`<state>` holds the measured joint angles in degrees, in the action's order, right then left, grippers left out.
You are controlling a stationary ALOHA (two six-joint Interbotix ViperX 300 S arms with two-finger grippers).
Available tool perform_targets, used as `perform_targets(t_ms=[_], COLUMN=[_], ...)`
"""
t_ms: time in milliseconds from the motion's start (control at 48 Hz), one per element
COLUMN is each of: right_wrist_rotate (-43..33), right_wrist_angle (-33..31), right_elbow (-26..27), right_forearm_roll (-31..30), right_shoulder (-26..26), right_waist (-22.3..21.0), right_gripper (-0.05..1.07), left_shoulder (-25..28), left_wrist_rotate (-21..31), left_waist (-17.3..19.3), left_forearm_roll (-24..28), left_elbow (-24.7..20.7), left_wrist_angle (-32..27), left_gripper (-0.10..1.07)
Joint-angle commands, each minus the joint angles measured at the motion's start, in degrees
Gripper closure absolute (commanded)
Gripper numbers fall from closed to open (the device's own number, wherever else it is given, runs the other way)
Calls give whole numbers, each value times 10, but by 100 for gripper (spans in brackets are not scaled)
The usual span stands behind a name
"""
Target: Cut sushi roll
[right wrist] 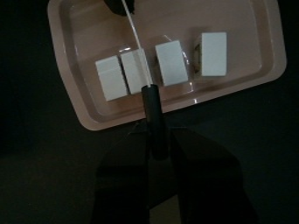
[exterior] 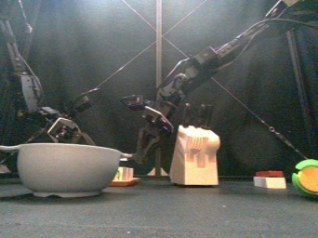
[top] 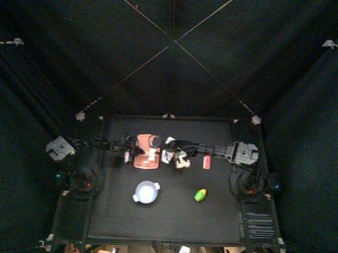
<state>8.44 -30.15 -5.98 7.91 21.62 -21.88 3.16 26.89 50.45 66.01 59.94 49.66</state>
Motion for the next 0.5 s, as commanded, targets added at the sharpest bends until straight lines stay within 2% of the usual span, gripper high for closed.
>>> perform_targets(t_ms=[0, 188, 479], right_wrist_rotate=[-1, -1, -2], right_wrist_angle=[-6, -7, -4], right_elbow=[4, -4, -18], right_forearm_roll=[-4, -4, -4], right_shoulder=[-29, -27, -28], right_waist=[1, 8, 14], right_gripper=[59, 59, 59], left_shoulder=[-3, 19, 20], left_wrist_rotate=[0, 0, 0], left_waist=[-8, -18, -18], left_forearm_roll=[-3, -6, -6], left_elbow=[0, -4, 4], left_wrist_angle=[2, 3, 2], left_gripper=[78, 78, 78])
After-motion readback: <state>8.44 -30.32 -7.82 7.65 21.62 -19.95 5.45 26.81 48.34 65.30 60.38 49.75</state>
